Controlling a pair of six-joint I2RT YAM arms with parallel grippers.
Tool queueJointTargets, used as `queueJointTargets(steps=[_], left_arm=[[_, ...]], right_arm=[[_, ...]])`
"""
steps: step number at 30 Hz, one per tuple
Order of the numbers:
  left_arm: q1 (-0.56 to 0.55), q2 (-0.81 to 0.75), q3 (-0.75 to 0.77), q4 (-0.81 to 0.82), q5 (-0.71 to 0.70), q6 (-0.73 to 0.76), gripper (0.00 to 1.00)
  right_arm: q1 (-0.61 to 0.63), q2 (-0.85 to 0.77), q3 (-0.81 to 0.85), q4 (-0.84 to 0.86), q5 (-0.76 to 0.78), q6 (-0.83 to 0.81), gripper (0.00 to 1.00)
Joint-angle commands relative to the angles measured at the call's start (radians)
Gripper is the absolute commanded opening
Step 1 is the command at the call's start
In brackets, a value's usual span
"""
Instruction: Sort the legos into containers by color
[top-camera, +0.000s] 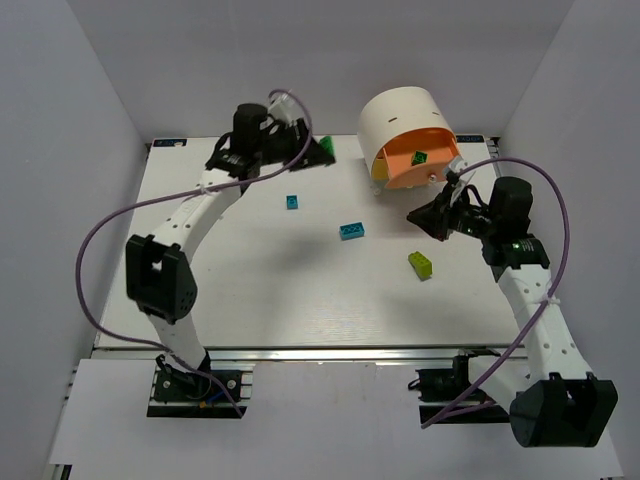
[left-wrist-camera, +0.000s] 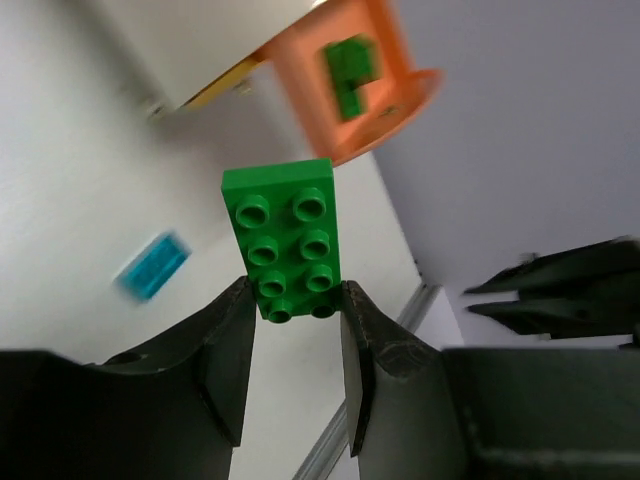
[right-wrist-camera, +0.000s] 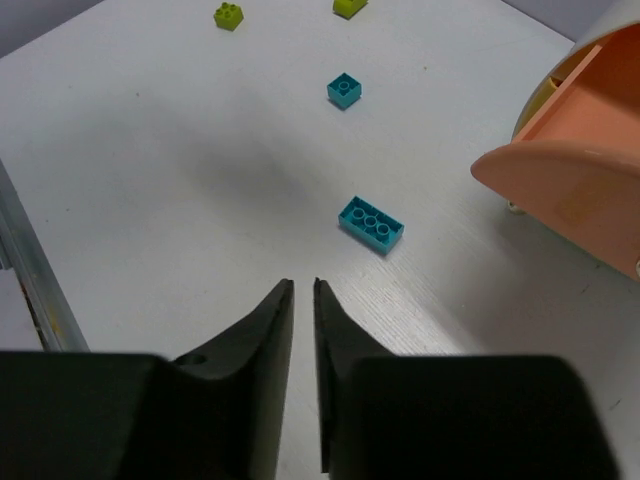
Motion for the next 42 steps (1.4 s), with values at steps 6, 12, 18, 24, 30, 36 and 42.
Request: queueJointTargets(steps=[6, 12, 18, 24, 30, 36, 42], left_arm=[[-0.154, 0.427, 0.677, 0.077, 0.1, 0.1, 0.0], [-0.211, 0.567, 0.768, 0.269, 0.063, 0.034, 0.0], [-0.258, 0.624, 0.793, 0.391, -0.01, 0.014, 0.01], [-0.286, 0.668, 0.796, 0.376, -0.072, 0.02, 0.16], [-0.295, 0.659, 0.797, 0.359, -0.084, 0.022, 0.64], [-0.295, 0.624, 0.811, 0.379, -0.115, 0.005, 0.74], [-0.266, 0.557, 0.808, 0.342, -0.17, 0.005, 0.63]], right_arm=[[-0.007, -0.127, -0.076, -0.076, 0.053, -0.097, 0.0], [-0.005, -0.197, -0.142, -0.11, 0.09, -0.12, 0.0], [-0.005, -0.216, -0.173, -0.118, 0.087, -0.109, 0.0], [-0.005, -0.216, -0.187, -0.109, 0.088, -0.094, 0.0], [-0.005, -0.216, -0.195, -0.103, 0.088, -0.092, 0.15], [-0.005, -0.193, -0.182, -0.09, 0.028, -0.107, 0.36], [-0.004, -0.142, -0.146, -0.06, 0.097, -0.123, 0.2]])
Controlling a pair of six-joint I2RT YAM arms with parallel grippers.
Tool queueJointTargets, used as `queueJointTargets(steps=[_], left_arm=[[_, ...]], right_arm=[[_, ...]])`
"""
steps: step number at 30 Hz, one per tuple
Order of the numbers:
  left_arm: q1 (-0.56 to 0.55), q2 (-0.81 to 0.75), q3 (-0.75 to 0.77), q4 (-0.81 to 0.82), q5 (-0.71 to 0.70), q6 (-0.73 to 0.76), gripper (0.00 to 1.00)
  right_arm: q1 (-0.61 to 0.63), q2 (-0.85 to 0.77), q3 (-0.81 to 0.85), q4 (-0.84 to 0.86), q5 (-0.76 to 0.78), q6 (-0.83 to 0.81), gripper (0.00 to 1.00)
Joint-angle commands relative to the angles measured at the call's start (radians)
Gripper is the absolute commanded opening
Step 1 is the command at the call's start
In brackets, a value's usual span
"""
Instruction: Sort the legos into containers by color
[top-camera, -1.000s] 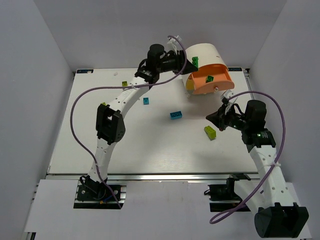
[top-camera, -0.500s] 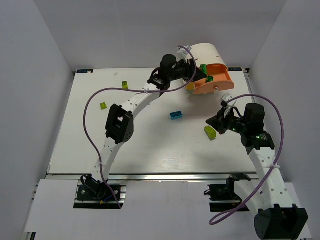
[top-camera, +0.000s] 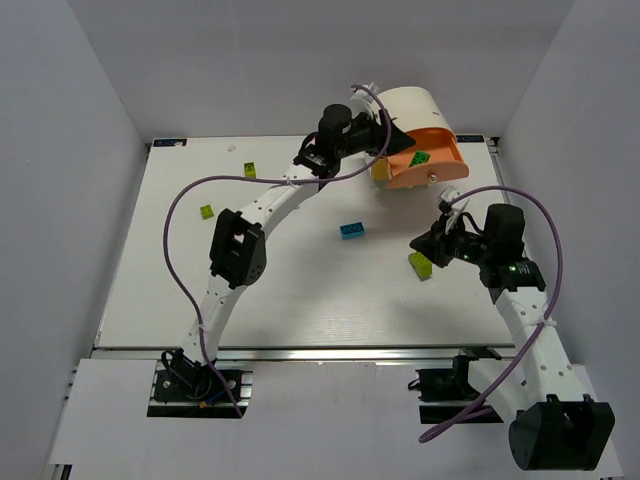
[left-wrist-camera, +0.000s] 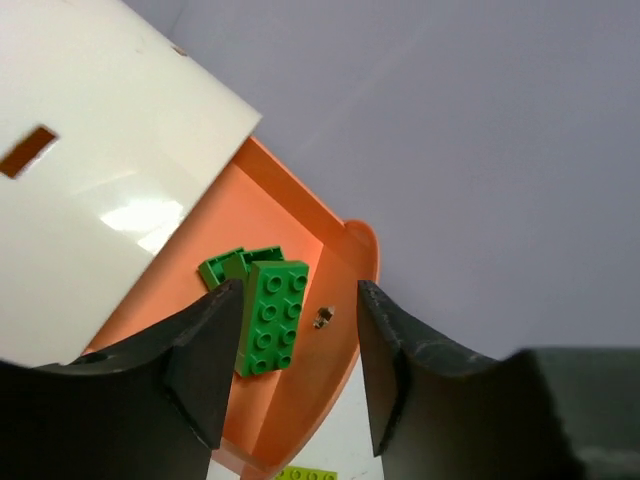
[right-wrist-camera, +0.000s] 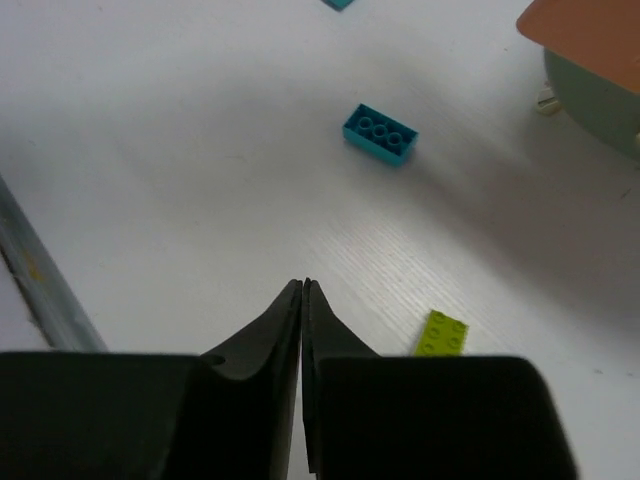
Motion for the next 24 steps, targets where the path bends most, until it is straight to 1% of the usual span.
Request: queueJointTargets(steps=[1, 2, 3, 4, 5, 6, 7, 8, 9, 10, 11, 12, 13, 14, 15, 18, 19, 22, 24], left_arm=[[0.031, -0.179, 0.026, -0.041, -0.065, 0.01, 0.57], [0.04, -0.205, 0.003, -0.059, -0.094, 0.026, 0.41], [0.06, -0.235, -0.017, -0.068, -0.106, 0.032, 0.33], [0.071, -0.303, -0.047, -0.125, -0.111, 0.043, 0.26], [0.083, -0.342, -0.123, -0.14, -0.116, 0.047, 0.2], [0.108, -0.385, -0.173, -0.156, -0.114, 0.05, 0.19], [0.12, -0.472, -0.225, -0.185, -0.11, 0.061, 0.19], [0.146, -0.517, -0.333, -0.203, -0.11, 0.069, 0.22], [0.157, -0.558, -0.384, -0.228, -0.113, 0.075, 0.26], [0.169, -0.601, -0.435, -0.283, -0.117, 0.09, 0.33], [0.18, -0.682, -0.493, -0.304, -0.14, 0.096, 0.45], [0.2, -0.727, -0.612, -0.343, -0.155, 0.099, 0.68], [0.209, -0.764, -0.676, -0.354, -0.171, 0.1, 0.75], [0.218, -0.846, -0.739, -0.357, -0.185, 0.095, 0.79], [0.218, -0.886, -0.855, -0.354, -0.2, 0.092, 0.83], [0.245, -1.015, -1.003, -0.325, -0.211, 0.049, 0.85], [0.254, -1.044, -1.085, -0.319, -0.214, 0.025, 0.86], [0.254, -1.138, -1.217, -0.3, -0.237, -0.009, 0.86], [0.264, -1.19, -1.262, -0.308, -0.254, -0.017, 0.89]], right_arm=[[0.0, 0.043, 0.05, 0.085, 0.06, -0.01, 0.04], [0.004, 0.06, 0.071, 0.095, 0.091, -0.002, 0.0], [0.006, 0.078, 0.084, 0.105, 0.161, 0.008, 0.0], [0.004, 0.121, 0.099, 0.119, 0.186, 0.01, 0.0], [0.003, 0.145, 0.137, 0.119, 0.204, -0.007, 0.0], [0.006, 0.168, 0.157, 0.118, 0.241, -0.019, 0.0], [0.006, 0.219, 0.176, 0.116, 0.256, -0.027, 0.0], [0.004, 0.24, 0.211, 0.115, 0.284, -0.043, 0.0], [0.004, 0.262, 0.228, 0.113, 0.295, -0.056, 0.0], [0.006, 0.299, 0.243, 0.11, 0.305, -0.062, 0.0], [0.007, 0.316, 0.256, 0.11, 0.315, -0.07, 0.0], [0.007, 0.331, 0.28, 0.112, 0.322, -0.083, 0.0], [0.007, 0.357, 0.291, 0.113, 0.322, -0.083, 0.0], [0.007, 0.369, 0.3, 0.122, 0.333, -0.09, 0.0], [0.007, 0.382, 0.323, 0.125, 0.342, -0.099, 0.0], [0.009, 0.443, 0.358, 0.127, 0.37, -0.116, 0.0], [0.009, 0.477, 0.387, 0.127, 0.379, -0.125, 0.0], [0.009, 0.558, 0.461, 0.136, 0.405, -0.129, 0.0], [0.012, 0.618, 0.498, 0.154, 0.422, -0.125, 0.0]])
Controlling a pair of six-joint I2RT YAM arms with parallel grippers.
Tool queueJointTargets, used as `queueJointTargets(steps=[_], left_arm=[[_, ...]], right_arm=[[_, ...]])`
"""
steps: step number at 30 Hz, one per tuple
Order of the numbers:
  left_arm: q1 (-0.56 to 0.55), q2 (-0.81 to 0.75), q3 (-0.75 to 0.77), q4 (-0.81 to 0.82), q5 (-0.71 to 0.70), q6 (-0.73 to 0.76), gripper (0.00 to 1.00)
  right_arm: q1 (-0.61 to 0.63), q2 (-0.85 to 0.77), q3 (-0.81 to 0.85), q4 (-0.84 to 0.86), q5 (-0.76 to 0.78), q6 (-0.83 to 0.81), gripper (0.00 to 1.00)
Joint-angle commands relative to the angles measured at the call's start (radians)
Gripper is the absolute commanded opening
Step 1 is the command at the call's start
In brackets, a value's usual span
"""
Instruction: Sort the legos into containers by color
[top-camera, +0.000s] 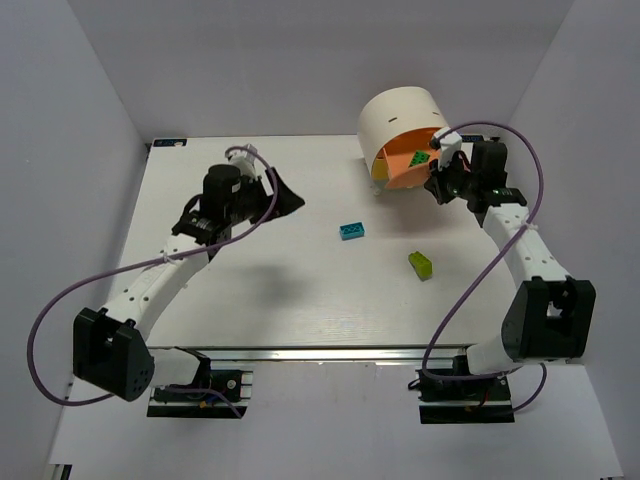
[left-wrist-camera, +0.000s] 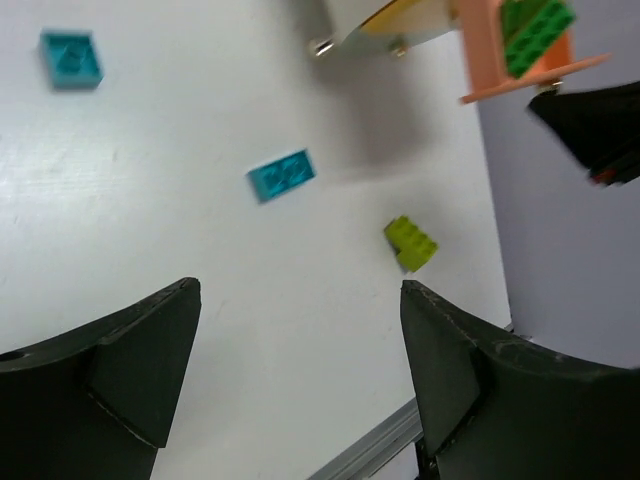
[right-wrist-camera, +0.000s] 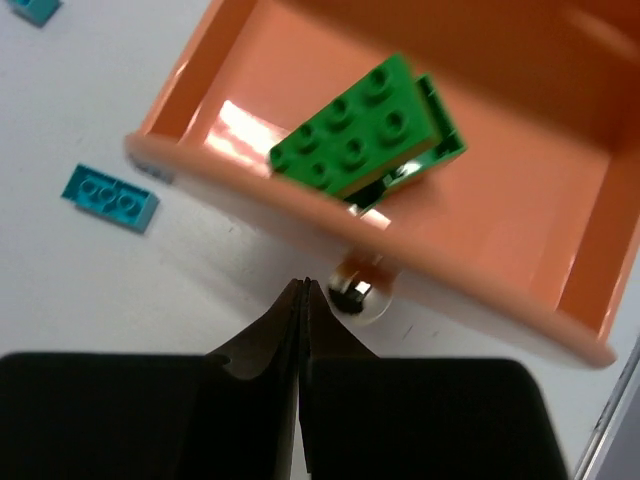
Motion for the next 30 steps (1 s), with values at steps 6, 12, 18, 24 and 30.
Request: queueJointTargets(steps=[6, 12, 18, 24, 30], left_arm=[[0.023, -0.137, -0.149, -0.021, -0.067, -0.04, 0.93], [0.023, -0.154, -0.224, 0.01, -0.058, -0.073, 0.93], [0.023, -0.142, -0.252, 0.016, -0.06, -0.083, 0.93], [0.023, -0.121, -0.272, 0.035, -0.052, -0.102, 0.94], [0.023, -0.119, -0.289, 0.053, -0.052, -0.106, 0.95]], right_arm=[[0.019, 0.228, 0.242, 0.086, 0.104, -0.012, 0.0], [0.024, 0.353, 0.387, 0.106, 0.114, 0.016, 0.0], [0.027, 0.459, 0.506, 0.108, 0.101, 0.065, 0.0], [0.022, 0.433, 0.494, 0.112, 0.028, 0.105, 0.07], [0.009, 0.264, 0.197, 0.184, 0.011, 0.163, 0.25]])
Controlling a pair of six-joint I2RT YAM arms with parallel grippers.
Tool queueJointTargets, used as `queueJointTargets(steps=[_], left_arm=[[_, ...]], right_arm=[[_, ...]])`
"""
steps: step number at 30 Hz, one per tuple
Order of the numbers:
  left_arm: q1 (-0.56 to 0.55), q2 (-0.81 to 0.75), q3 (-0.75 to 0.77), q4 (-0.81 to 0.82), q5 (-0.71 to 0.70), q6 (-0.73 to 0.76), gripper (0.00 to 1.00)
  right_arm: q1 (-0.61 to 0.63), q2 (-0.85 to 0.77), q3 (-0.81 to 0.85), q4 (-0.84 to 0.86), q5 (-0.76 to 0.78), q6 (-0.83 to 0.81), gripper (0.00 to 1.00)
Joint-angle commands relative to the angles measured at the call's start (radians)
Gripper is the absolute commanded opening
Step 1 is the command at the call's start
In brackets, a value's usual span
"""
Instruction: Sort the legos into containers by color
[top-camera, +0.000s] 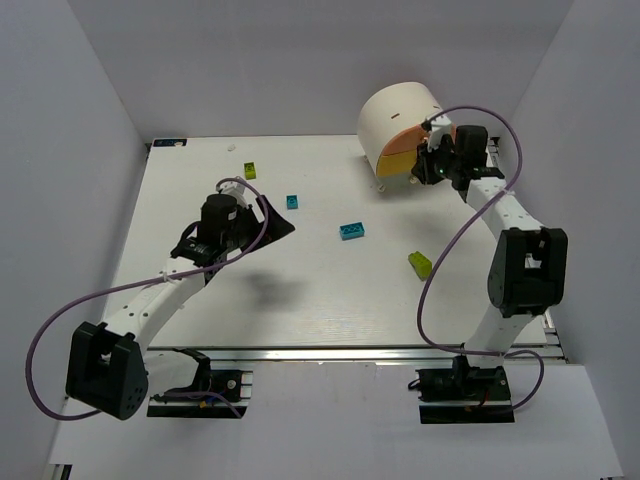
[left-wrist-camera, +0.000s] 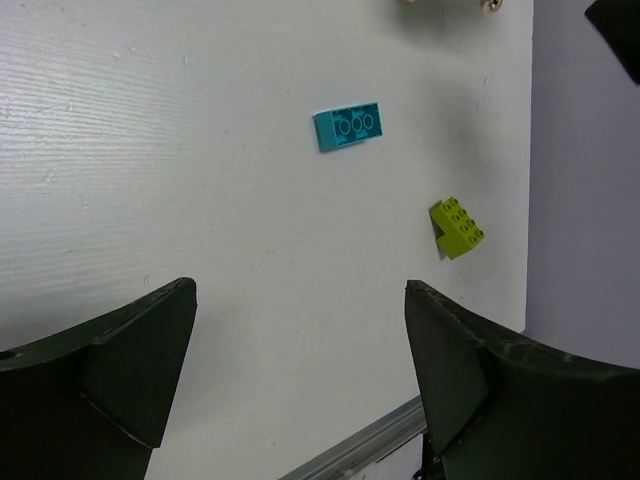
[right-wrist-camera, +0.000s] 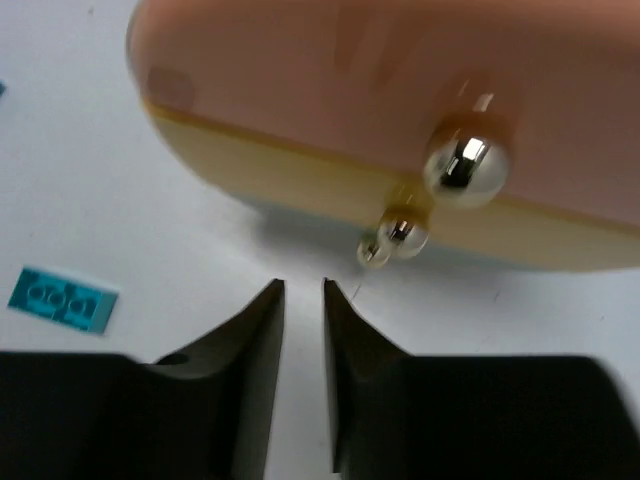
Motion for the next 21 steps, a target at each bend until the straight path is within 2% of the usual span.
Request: queueJointTargets(steps=[1, 5, 8, 10, 16, 21], left_arm=[[0.003, -0.006, -0.02, 0.031, -0.001, -0.01, 0.95], [0.003, 0.014, -0.022, 0.041, 0.01, -0.013, 0.95], [0.003, 0.026, -0.015, 0.043, 0.013, -0.01, 0.94], [0.003, 0.026, -0.012, 0.043, 0.012, -0.01, 0.95], [0.003, -0.015, -0.032, 0.046, -0.011, -0.015, 0.95], [0.003, -0.041, -0.04, 0.031, -0.031, -0.015, 0.95]], right_arm=[[-0.015, -0.127, -0.131, 0.098, -0.032, 0.058, 0.31], [-0.029, -0.18, -0.258, 0.167, -0.022, 0.166, 0.51], [-0.036, -0.167, -0.263, 0.197, -0.006, 0.216, 0.56], [-0.039, -0.147, -0.251, 0.2, 0.002, 0.249, 0.63], [-0.062, -0.05, -0.177, 0.232, 0.022, 0.363, 0.66], [-0.062, 0.037, -0.099, 0.24, 0.022, 0.398, 0.65]])
